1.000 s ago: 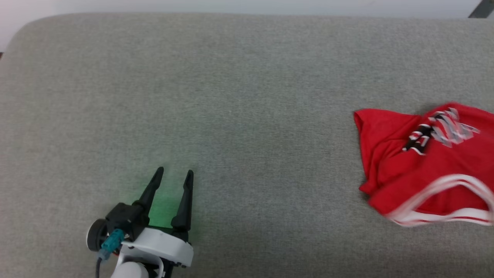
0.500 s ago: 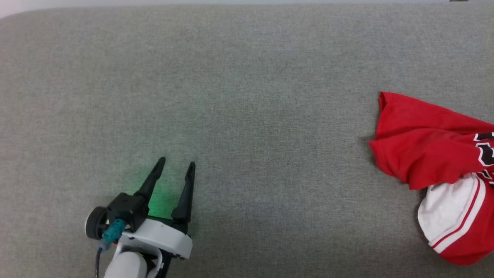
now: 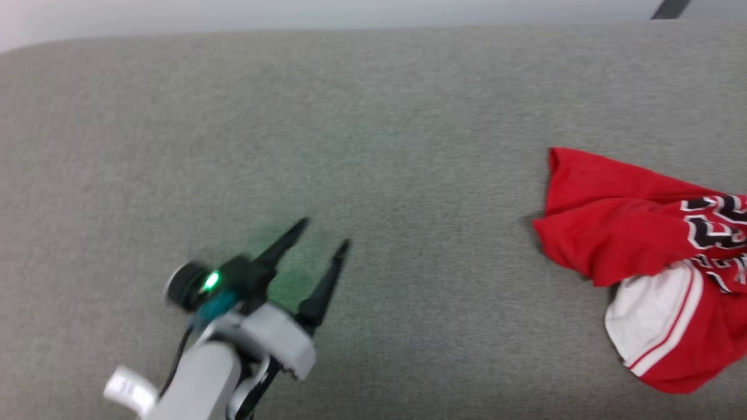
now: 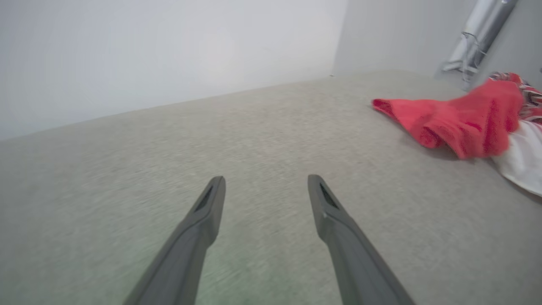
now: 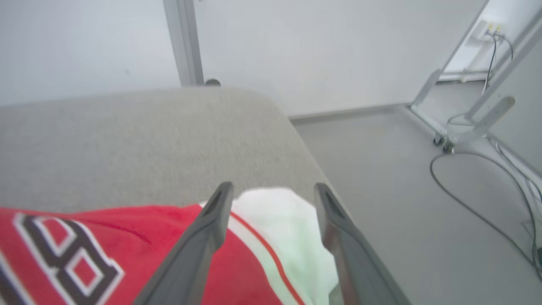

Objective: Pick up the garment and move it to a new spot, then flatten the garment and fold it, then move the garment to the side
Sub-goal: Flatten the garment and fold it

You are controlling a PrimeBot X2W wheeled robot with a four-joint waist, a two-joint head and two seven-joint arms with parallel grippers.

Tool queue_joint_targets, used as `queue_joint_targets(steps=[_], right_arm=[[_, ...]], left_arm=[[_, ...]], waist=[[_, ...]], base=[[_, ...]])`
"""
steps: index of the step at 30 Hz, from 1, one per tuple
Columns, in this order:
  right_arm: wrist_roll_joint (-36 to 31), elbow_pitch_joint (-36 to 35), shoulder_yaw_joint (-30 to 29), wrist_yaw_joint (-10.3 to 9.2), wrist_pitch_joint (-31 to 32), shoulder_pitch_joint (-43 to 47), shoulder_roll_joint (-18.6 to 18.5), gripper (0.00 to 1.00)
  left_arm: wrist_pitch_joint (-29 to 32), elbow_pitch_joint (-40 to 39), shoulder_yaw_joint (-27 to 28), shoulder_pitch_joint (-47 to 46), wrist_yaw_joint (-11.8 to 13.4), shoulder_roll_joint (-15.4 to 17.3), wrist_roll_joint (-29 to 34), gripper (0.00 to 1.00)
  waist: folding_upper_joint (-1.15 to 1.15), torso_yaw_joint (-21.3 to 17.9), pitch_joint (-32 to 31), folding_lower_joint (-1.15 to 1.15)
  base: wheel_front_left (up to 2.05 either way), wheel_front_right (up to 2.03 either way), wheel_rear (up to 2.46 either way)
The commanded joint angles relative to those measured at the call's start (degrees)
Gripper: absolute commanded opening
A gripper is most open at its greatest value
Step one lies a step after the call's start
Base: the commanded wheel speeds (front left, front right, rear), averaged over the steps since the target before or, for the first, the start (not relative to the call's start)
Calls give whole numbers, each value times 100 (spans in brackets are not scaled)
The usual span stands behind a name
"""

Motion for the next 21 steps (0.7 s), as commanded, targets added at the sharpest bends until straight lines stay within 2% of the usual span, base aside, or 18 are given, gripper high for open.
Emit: queue_joint_targets(steps=[1, 4, 7, 9, 12, 14, 21], right_arm=[[-175, -390, -216, -8, -31, 39, -59, 100], [-554, -1559, -804, -8, -20, 616, 360, 100], [-824, -2660, -1214, -8, -25, 971, 768, 100], [-972, -3163, -1273, -8, -26, 1193, 1009, 100], [-1079, -3685, -1303, -8, -22, 1361, 1265, 100], [-1116, -3933, -1272, -8, -23, 1397, 1348, 100], [-1049, -4475, -1258, -8, -24, 1333, 1653, 100]], left_arm=[[197, -57, -198, -233, -12, 99, -192, 100], [1107, -256, -1216, -792, -12, 471, -944, 100], [2287, -412, -2192, -1395, -12, 663, -1903, 100], [3013, -475, -2713, -1717, -4, 679, -2556, 100], [3818, -425, -3164, -2154, -5, 503, -3341, 100], [4117, -308, -3318, -2358, -5, 350, -3714, 100], [4350, 613, -3405, -2956, -5, -373, -4402, 100]], waist=[[0, -177, -144, 0], [0, -353, -276, 0], [0, -547, -383, 0], [0, -713, -412, 0], [0, -931, -362, 0], [0, -1077, -287, 0], [0, -1605, 54, 0]], base=[[0, 0, 0], [0, 0, 0], [0, 0, 0], [0, 0, 0], [0, 0, 0], [0, 0, 0], [0, 0, 0]])
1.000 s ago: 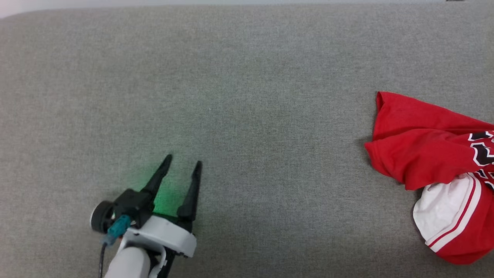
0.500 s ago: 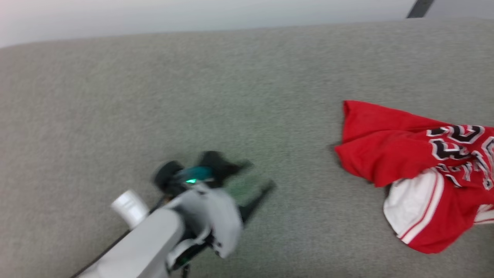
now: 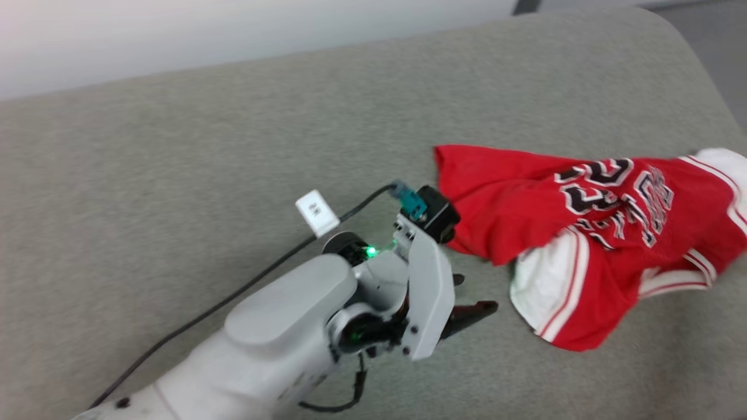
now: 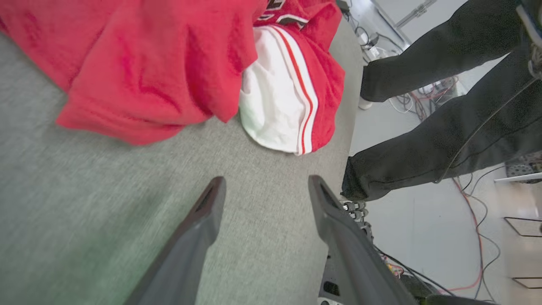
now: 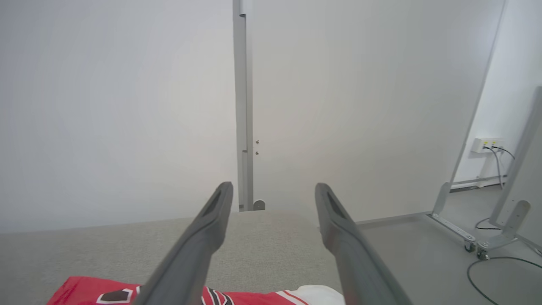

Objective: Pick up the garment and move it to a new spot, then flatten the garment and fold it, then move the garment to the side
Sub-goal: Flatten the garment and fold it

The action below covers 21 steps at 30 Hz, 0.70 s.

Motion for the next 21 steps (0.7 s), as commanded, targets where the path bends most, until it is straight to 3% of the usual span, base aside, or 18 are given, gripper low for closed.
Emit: queue_joint_targets(steps=[1, 7, 14, 21], right_arm=[[9, -57, 1, -8, 0, -53, 75, 100], [-19, -121, 6, -8, -1, -167, 368, 100], [-72, -68, 168, -8, -1, -248, 604, 100], [-89, -26, 328, -8, -2, -302, 674, 100]], left_arm=[[12, 183, 18, -83, 4, -81, -103, 100], [108, 1037, -125, -399, 4, -481, -397, 100], [-299, 1874, -311, -731, 4, -642, -390, 100], [-523, 2326, -355, -827, 5, -743, -626, 100]], waist=[[0, -396, 290, 0], [0, -856, 561, 0], [0, -1212, 712, 0], [0, -1326, 738, 0]], base=[[0, 0, 0], [0, 0, 0], [0, 0, 0], [0, 0, 0]])
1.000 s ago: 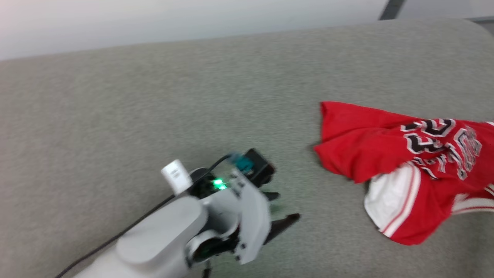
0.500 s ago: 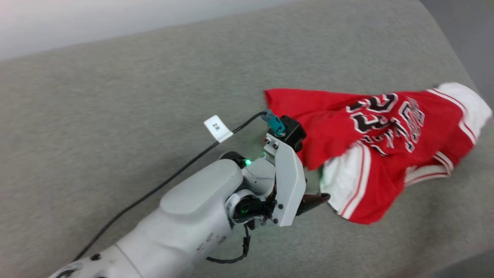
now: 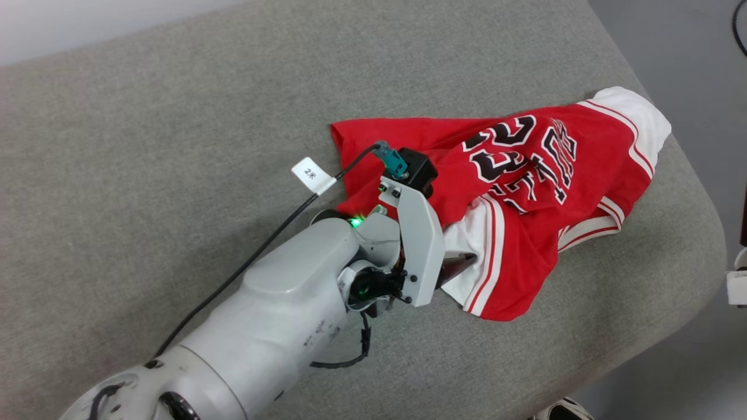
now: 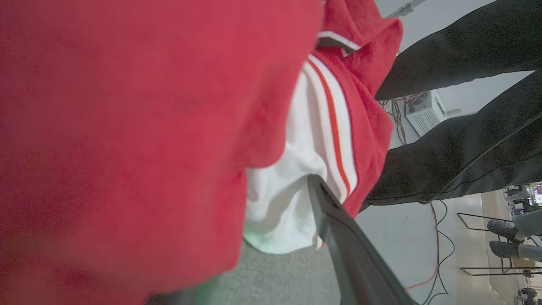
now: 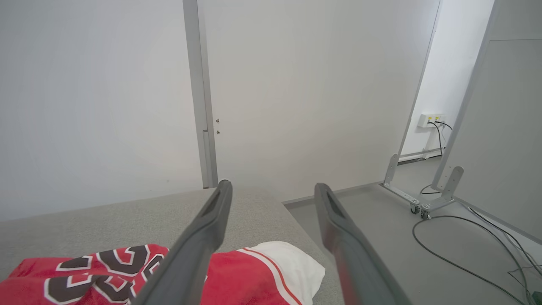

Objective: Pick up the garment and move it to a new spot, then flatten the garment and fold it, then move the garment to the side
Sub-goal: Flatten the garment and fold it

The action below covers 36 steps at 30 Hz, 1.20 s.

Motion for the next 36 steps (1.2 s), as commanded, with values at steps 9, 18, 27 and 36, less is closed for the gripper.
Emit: queue_joint_targets(steps=[9, 18, 27, 36], right_arm=[[-5, 14, 127, -8, -2, 17, -40, 100], [-16, 22, 146, -8, -2, 278, -239, 100], [23, 56, 288, -8, -2, 414, -544, 100], [106, 155, 546, -8, -1, 494, -715, 100]], left_arm=[[-393, -260, -119, -15, 6, 238, -404, 0], [-904, -1101, 186, 504, 6, 1580, -920, 0], [-1075, -1454, 574, 847, 129, 2686, -1265, 0], [-984, -1402, 424, 1282, 657, 3107, -1191, 0]], waist=[[0, 273, -86, 0], [0, 1280, -705, 0], [0, 2106, -1151, 0], [0, 2415, -1286, 0]], base=[[0, 0, 0], [0, 0, 0], [0, 0, 0], [0, 0, 0]])
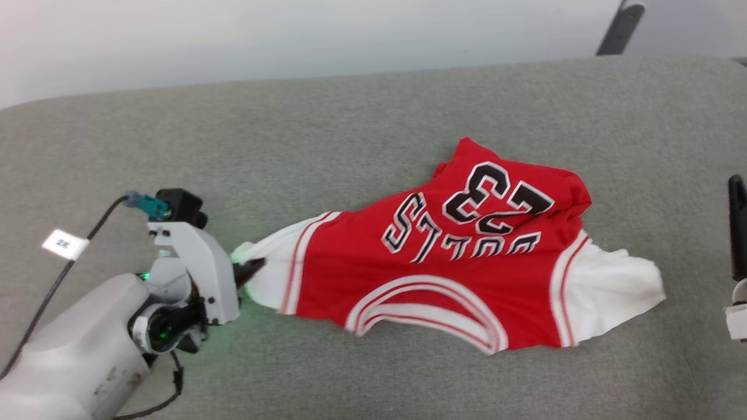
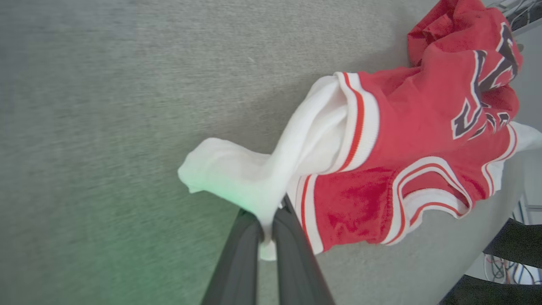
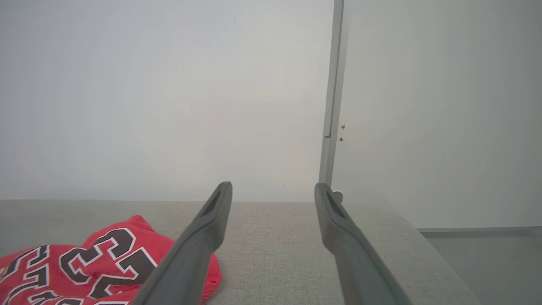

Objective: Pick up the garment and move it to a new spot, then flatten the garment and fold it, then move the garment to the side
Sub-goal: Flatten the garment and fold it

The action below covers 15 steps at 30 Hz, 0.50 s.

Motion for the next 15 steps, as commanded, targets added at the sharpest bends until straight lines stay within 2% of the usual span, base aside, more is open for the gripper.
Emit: queue_joint_targets(steps=[1, 3, 6, 7, 8, 9, 15], right_arm=[[12, 33, 42, -8, -2, 74, -51, 100], [3, 107, 160, -8, -1, 53, -143, 100], [9, 234, 410, -8, -2, 3, -341, 100], [14, 286, 511, -8, 5, -20, -398, 100], [30, 330, 608, -8, 31, -41, -458, 100], [39, 357, 729, -8, 53, -62, -523, 100], [129, 367, 1497, -8, 487, -115, -1045, 100]], left_arm=[[-64, 62, -13, 28, 67, 67, 94, 0], [-135, 182, -16, 74, 123, 25, 112, 0], [-215, 345, -18, 103, 75, -27, 133, 0], [-279, 372, -7, 108, 77, -57, 141, 13], [-331, 396, 12, 132, 64, -83, 139, 62], [-386, 435, 11, 159, 41, -87, 155, 100], [-1135, 502, -18, 223, 97, -6, 602, 100]], waist=[[0, 180, -159, 0], [0, 193, -151, 0], [0, 205, -144, 0], [0, 213, -150, 0], [0, 225, -159, 0], [0, 241, -174, 0], [0, 397, -275, 0]], base=[[0, 0, 0], [0, 0, 0], [0, 0, 0], [0, 0, 0], [0, 0, 0], [0, 0, 0], [0, 0, 0]])
